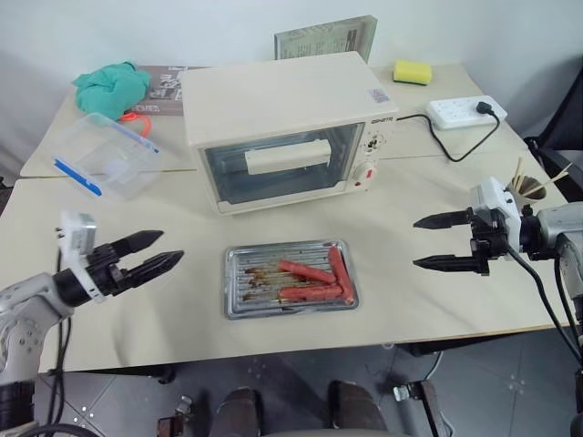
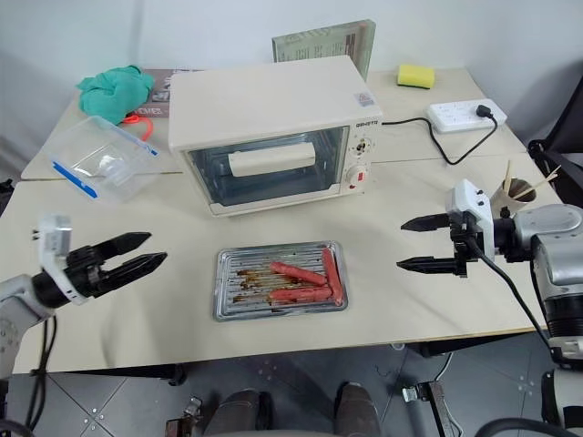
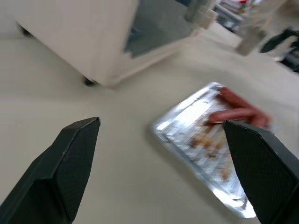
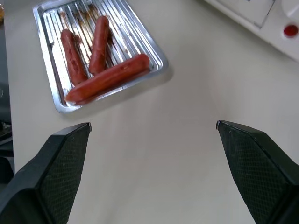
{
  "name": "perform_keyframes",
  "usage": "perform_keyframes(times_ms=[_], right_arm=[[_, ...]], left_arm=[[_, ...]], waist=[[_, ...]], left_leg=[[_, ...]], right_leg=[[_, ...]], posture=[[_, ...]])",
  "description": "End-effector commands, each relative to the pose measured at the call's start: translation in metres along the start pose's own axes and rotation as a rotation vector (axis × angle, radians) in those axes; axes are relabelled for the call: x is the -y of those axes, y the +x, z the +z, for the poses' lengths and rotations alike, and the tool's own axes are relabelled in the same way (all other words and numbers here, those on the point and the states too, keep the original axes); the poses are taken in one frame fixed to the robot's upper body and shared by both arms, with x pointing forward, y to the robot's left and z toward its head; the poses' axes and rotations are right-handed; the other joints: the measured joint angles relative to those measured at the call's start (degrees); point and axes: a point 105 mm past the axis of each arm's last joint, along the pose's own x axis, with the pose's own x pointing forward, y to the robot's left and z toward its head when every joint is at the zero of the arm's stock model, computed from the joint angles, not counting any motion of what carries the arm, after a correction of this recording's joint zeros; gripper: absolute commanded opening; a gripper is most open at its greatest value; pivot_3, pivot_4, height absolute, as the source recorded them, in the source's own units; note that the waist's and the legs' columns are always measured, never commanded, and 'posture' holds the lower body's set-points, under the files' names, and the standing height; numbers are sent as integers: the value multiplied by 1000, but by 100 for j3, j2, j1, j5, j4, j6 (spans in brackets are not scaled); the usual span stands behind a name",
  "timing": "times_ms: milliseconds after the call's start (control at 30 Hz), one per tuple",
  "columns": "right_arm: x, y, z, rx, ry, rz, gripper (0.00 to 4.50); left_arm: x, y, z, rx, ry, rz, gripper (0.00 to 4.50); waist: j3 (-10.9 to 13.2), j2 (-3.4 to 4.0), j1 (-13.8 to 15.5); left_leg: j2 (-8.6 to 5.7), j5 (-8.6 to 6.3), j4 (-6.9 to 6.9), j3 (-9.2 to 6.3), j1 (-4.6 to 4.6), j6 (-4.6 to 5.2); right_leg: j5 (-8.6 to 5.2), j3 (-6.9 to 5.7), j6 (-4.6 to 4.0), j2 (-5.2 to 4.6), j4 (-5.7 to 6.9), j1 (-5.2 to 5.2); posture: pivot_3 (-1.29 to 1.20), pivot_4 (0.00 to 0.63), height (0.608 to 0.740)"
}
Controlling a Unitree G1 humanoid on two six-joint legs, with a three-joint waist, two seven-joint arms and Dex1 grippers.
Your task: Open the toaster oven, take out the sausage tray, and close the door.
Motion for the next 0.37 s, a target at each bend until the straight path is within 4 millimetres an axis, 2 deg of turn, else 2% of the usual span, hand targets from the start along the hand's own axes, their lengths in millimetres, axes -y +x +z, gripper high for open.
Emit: perform_keyframes(times_ms=[33, 167, 267, 367], right_arm=[[0, -8, 0, -19, -42, 48, 4500], [3, -12, -15, -45, -45, 40, 4500], [8, -12, -26, -53, -29, 8, 4500], [11, -12, -28, -30, -23, -27, 4500]], left_arm=[[14, -20, -1, 0, 90, -96, 4471], [14, -42, -20, -79, 160, -152, 4471], [4, -47, -25, -109, 187, -140, 4471], [-4, -45, -26, -116, 217, -122, 4471]], waist=[[0, 0, -17], [1, -1, -47], [1, 0, -45], [1, 0, -45]], left_leg=[[1, -2, 0, 4, 0, 2], [5, -5, 1, 18, 1, 5], [6, -6, 3, 20, 1, 7], [7, -8, 4, 21, 1, 9]], right_leg=[[0, 0, 0, 0, 0, -2], [0, -1, 0, 0, 2, -7], [0, -1, 0, 0, 2, -8], [0, -1, 0, -1, 4, -8]], posture=[[0, 150, 740], [0, 150, 740], [0, 150, 740], [0, 150, 740]])
